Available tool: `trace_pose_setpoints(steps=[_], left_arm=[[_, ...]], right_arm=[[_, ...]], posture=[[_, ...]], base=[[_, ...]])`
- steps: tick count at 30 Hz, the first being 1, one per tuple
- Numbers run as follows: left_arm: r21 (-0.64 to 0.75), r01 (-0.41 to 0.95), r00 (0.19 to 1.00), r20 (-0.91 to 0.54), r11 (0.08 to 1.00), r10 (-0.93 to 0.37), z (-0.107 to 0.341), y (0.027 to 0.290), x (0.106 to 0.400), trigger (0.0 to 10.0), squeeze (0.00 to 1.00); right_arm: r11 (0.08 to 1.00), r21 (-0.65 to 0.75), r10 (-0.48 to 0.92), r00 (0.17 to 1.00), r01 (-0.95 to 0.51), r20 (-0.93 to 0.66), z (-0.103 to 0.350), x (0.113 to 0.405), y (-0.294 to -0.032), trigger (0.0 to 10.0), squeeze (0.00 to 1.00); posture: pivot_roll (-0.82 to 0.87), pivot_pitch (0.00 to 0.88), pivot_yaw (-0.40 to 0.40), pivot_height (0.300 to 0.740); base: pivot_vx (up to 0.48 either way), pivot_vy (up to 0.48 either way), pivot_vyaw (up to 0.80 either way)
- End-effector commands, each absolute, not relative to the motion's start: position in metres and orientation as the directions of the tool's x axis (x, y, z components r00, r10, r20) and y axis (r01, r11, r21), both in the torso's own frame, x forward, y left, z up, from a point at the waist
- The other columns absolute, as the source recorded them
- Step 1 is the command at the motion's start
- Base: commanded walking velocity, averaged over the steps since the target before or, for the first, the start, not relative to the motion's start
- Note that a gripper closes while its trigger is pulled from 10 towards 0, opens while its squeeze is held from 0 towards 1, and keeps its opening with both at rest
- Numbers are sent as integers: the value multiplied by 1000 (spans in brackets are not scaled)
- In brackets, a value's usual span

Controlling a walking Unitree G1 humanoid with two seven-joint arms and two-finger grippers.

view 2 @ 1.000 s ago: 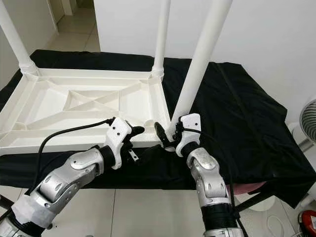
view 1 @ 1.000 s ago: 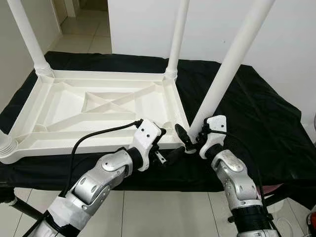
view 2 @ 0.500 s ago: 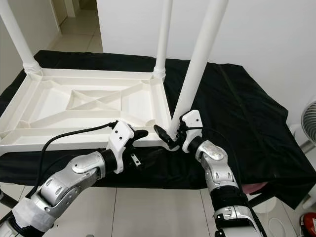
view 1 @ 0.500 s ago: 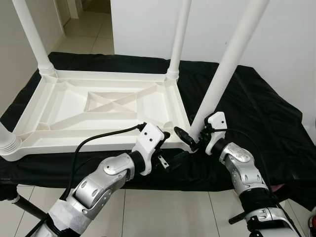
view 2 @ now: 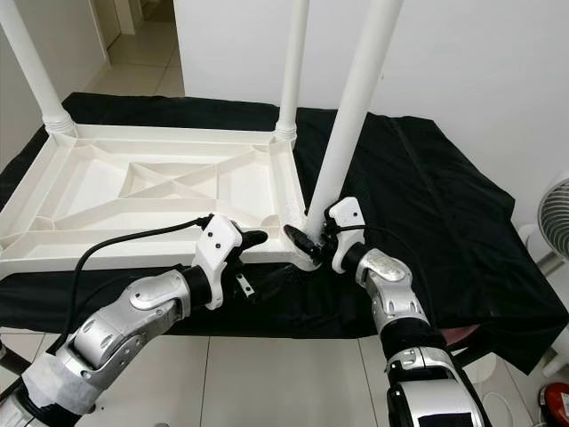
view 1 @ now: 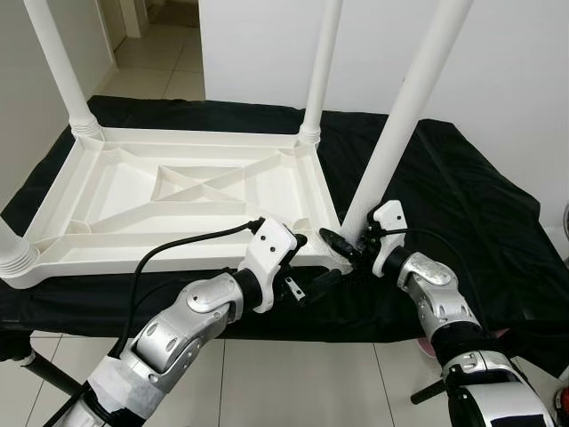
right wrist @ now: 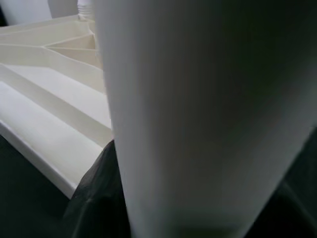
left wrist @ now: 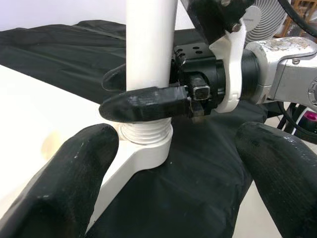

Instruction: Building children table

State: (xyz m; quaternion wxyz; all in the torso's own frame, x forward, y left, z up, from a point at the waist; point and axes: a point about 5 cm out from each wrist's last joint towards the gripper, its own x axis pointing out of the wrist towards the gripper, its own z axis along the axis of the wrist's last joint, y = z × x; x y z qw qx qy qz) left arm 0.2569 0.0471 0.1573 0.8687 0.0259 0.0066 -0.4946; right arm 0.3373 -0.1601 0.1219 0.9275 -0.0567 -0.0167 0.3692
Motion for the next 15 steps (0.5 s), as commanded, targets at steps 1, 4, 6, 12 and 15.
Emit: trace_pose_setpoints(steps=[1, 4, 6, 12, 15], left_arm=[[46, 930, 367, -48, 365, -929, 158, 43, 253, 10000, 0], [47, 928, 371, -47, 369, -928, 158, 44, 254, 10000, 0], [48, 928, 372, -45, 370, -927, 159, 43, 255, 10000, 0], [48, 926, 375, -43, 373, -926, 158, 43, 256, 10000, 0], [46, 926, 377, -42, 375, -925, 158, 43, 257, 10000, 0]], right_arm=[[697, -103, 709, 704, -709, -51, 111, 334, -155, 0, 0], [697, -96, 709, 703, -710, -49, 110, 334, -156, 0, 0], [709, -85, 700, 713, -700, -42, 108, 334, -157, 0, 0], [757, -51, 651, 759, -651, -26, 107, 334, -155, 10000, 0], [779, -66, 622, 782, -624, -48, 106, 333, -154, 10000, 0]], posture=[[-19, 0, -56, 740], [-22, 0, -57, 740], [-25, 0, -57, 740], [-26, 0, -59, 740], [-36, 0, -60, 740]], base=[[0, 0, 0], [0, 0, 0], [0, 0, 0], [0, 0, 0], [0, 0, 0]])
